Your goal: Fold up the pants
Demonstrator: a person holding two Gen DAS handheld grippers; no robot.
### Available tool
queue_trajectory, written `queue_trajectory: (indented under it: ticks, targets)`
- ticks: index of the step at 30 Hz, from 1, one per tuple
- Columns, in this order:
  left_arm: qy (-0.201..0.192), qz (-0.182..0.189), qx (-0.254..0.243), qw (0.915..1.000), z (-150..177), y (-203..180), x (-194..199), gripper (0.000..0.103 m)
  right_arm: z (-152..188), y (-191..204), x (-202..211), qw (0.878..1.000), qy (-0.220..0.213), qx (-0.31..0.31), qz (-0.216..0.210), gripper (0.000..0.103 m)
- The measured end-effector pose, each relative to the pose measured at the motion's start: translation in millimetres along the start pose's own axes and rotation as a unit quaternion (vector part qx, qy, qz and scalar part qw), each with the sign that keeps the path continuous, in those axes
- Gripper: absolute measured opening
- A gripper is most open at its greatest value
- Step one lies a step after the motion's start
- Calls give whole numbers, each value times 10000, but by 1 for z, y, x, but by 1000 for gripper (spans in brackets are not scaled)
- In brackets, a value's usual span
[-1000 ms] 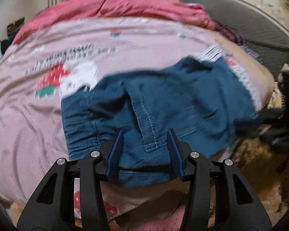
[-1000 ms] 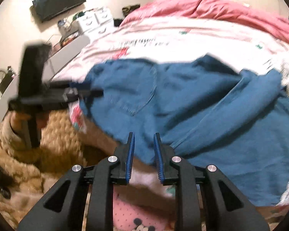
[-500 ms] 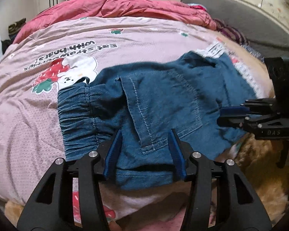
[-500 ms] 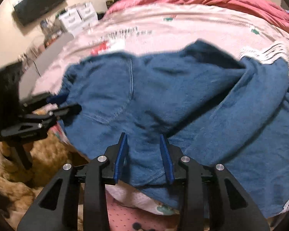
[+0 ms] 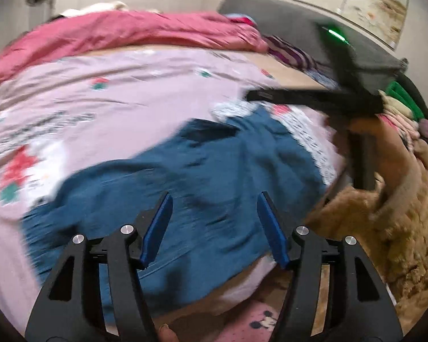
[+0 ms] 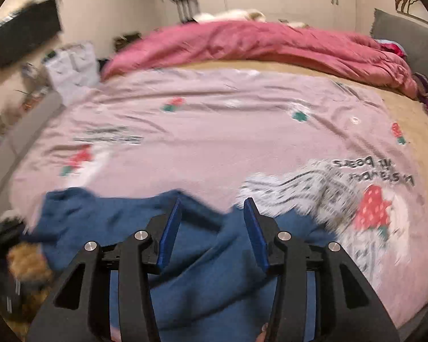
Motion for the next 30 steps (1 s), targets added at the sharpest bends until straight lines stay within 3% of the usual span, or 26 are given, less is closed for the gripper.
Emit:
queue_trajectory:
  ticks: [2, 5, 11, 14, 15, 19, 25, 30]
  targets:
    - [182, 409, -17, 9990, -5, -14, -23, 48, -7, -7, -24, 9995, 254, -9, 211, 45]
    - [457, 731, 28, 9963, -10, -26, -57, 42, -14, -19, -63, 9966, 685, -108, 443, 45]
    - [653, 770, 185, 9947, -6, -24, -94, 38, -18, -26, -118, 9901, 1167, 55, 772, 45]
    - [618, 701, 184, 9955, 2, -26, -103, 30, -16, -28, -131, 9900, 1203, 88, 731, 33]
    - [589, 712, 216, 9955, 3, -23, -103, 28, -15, -27, -132, 9903, 1180, 156, 714, 25]
    - [522, 780, 209, 9954, 5, -21, -102, 26, -14, -29, -124, 9931, 1016, 107, 574, 11]
    - [457, 789, 134, 9957, 7, -19, -94, 26, -13, -42, -85, 9978, 466, -346, 321, 9]
    - [324, 724, 37, 9968, 5, -25, -87, 32, -6, -55, -26, 9969, -221, -761, 0, 9]
Point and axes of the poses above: each gripper's, at about its wrist camera, not at the fingertips, and x roughly against the way its jaws point, y to its left, z to its underside, the point moved 2 cm from there along -x, roughly the way its jaws point, and after that the axes turned 1 degree about -y, right-handed, at the moved point
